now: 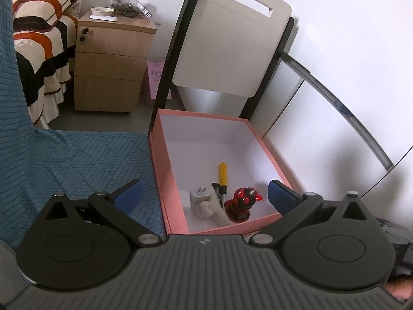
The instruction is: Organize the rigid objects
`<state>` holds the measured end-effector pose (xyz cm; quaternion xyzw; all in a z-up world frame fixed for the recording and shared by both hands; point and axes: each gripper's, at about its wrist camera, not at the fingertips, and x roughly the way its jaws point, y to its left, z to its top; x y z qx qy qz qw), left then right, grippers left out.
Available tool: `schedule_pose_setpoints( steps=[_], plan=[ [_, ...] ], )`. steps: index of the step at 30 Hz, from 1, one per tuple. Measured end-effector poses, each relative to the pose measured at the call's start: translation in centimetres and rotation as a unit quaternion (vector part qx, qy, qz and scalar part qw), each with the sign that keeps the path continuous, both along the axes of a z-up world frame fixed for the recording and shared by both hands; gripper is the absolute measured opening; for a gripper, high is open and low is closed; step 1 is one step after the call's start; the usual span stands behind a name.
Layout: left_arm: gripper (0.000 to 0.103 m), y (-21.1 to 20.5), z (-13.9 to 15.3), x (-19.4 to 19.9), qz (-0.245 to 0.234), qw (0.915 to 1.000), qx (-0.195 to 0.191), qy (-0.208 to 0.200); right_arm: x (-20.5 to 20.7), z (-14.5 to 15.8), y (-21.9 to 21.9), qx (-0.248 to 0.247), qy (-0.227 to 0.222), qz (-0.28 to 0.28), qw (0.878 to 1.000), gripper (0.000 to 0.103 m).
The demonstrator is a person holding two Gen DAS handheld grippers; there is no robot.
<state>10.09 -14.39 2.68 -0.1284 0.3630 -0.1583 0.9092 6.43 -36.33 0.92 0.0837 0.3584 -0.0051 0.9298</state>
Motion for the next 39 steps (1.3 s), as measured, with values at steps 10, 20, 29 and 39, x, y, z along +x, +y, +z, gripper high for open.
schedule_pose_setpoints(
  steps=[10,20,29,39],
  plan=[
    [0.103,-0.15,0.00,-0.04,0.002,1.0000,0.006,-0.002,-0.24,0.06,0.39,-0.003,0.003,0.004,1.000,0.103],
    [0.103,0.05,0.19,-0.33,0.000,1.0000,-0.002,-0.008,-0.23,0.20,0.66,-0.007,0.000,0.009,1.000,0.103],
    [0.103,0.21,0.09,-0.32,0.002,1.0000,0.000,-0.007,-0.24,0.07,0.81,-0.004,0.001,0.011,1.000,0.103],
    [0.103,0.31,-0.26,-0.10,0.007,1.0000,-0.006,0.000,-0.15,-0.20,0.78,-0.002,0.005,0.010,1.000,0.103]
  ],
)
